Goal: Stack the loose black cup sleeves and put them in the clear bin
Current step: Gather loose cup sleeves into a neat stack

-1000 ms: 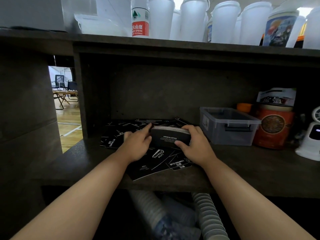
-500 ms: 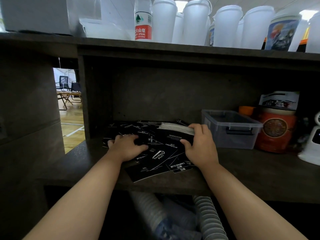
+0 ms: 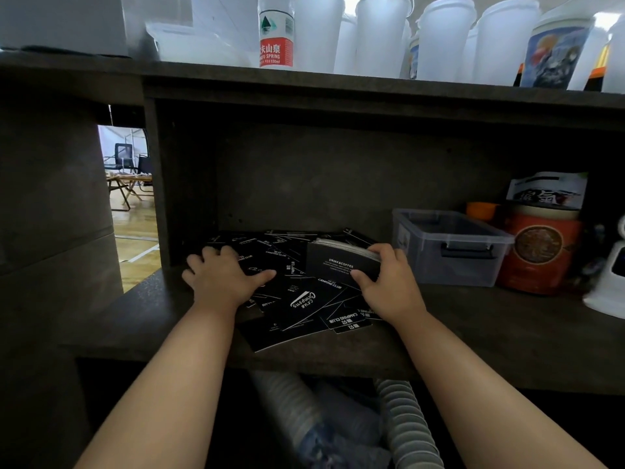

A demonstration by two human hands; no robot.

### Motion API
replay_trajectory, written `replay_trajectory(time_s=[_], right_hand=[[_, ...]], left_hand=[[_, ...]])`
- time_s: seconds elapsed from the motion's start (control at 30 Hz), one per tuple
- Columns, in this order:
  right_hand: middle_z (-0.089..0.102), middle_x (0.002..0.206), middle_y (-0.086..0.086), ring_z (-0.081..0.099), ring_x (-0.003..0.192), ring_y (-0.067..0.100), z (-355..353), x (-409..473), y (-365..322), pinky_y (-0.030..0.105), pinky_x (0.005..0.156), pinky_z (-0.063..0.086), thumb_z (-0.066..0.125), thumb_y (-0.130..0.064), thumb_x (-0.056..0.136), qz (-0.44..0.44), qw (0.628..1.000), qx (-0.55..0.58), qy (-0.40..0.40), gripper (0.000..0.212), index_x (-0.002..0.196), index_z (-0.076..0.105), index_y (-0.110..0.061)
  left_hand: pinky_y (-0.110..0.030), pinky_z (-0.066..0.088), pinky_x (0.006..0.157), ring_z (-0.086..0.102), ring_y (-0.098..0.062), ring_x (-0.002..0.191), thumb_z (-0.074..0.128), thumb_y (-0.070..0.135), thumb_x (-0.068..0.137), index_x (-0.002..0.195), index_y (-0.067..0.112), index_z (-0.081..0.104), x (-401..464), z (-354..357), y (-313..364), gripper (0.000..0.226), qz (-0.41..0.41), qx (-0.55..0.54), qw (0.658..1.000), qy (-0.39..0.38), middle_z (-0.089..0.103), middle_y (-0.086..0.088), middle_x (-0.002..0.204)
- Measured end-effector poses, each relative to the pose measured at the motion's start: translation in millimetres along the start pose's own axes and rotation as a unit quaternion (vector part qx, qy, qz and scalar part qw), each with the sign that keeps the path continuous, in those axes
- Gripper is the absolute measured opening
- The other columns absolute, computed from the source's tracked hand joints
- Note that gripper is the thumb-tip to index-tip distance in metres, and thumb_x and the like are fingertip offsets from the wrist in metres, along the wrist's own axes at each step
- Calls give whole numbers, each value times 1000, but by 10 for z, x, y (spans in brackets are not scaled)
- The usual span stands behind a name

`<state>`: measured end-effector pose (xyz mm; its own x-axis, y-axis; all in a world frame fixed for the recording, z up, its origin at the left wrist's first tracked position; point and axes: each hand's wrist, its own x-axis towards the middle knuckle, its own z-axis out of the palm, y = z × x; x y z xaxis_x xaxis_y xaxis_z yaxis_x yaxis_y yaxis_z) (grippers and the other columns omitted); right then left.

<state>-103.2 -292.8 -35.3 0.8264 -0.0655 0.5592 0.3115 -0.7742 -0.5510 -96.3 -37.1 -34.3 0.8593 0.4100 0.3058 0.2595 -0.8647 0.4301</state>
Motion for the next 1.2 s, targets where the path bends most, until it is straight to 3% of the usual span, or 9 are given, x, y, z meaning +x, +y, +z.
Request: replay_trajectory(time_s=[0.13,0.23,0.33,0.47,0.57,0.7,0.87,1.0,1.2], right_hand=[[42,127,2,48,117,21,-19,-3,-3,35,98,43,68,-32,86,13,1000,22,-6,51,131,44,-22],[40,129,2,48,118,20,-26,-10,-3,34,101,43,66,-28,88,12,999,38,-11,50,132,44,-22],[30,138,2,44,123,21,-28,-14,-6,29,104,38,62,-19,90,10,998,50,-27,53,138,40,-20],[29,140,4,42,125,21,-41,2,1,25,103,34,57,-10,93,13,997,67,-46,54,142,38,-20],[35,135,2,43,121,17,-50,6,-10,20,99,31,54,-9,94,8,995,88,-46,49,140,41,-25],[37,125,-2,49,110,18,-32,-12,-28,31,101,40,52,-12,96,-38,996,67,-47,46,138,44,-28],[36,120,-6,47,106,11,-22,-37,-27,27,97,40,59,-40,91,-66,995,64,-34,48,134,46,-24],[39,124,-5,46,114,10,-4,-24,-16,29,100,41,67,-50,82,-61,996,62,-29,60,133,46,-25],[39,127,-1,45,119,15,10,-22,-21,22,97,35,61,-27,92,-77,996,45,-27,44,134,46,-23]], left_hand=[[-43,31,106,32,-33,130,77,27,80,131,25,51,-18,-34,-6,58,126,-171,971,109,40,-10,138],[-36,32,108,35,-30,132,65,-2,85,141,23,44,-29,-46,4,64,147,-293,932,151,36,-12,143],[-28,47,96,53,-23,121,58,-6,91,147,21,37,58,-60,-39,66,68,-466,876,104,49,-11,140],[-29,54,84,66,-21,103,60,4,93,124,19,63,111,-102,-126,35,40,-576,817,-9,68,-7,113],[-39,56,86,69,-24,92,60,7,94,109,13,67,56,-58,-90,18,71,-530,844,-52,72,-12,101],[-29,51,81,66,-13,84,65,20,93,109,15,64,-6,19,20,17,175,-295,938,45,71,-2,91],[-27,50,71,62,-10,76,62,25,94,107,18,63,-125,-28,89,14,229,-246,930,146,65,5,81],[-20,47,64,60,-1,71,56,24,97,107,20,55,-128,-32,86,11,267,-263,918,133,62,10,76],[-33,52,58,60,-11,59,44,32,100,133,30,35,-184,43,182,34,347,-114,928,72,63,6,71]])
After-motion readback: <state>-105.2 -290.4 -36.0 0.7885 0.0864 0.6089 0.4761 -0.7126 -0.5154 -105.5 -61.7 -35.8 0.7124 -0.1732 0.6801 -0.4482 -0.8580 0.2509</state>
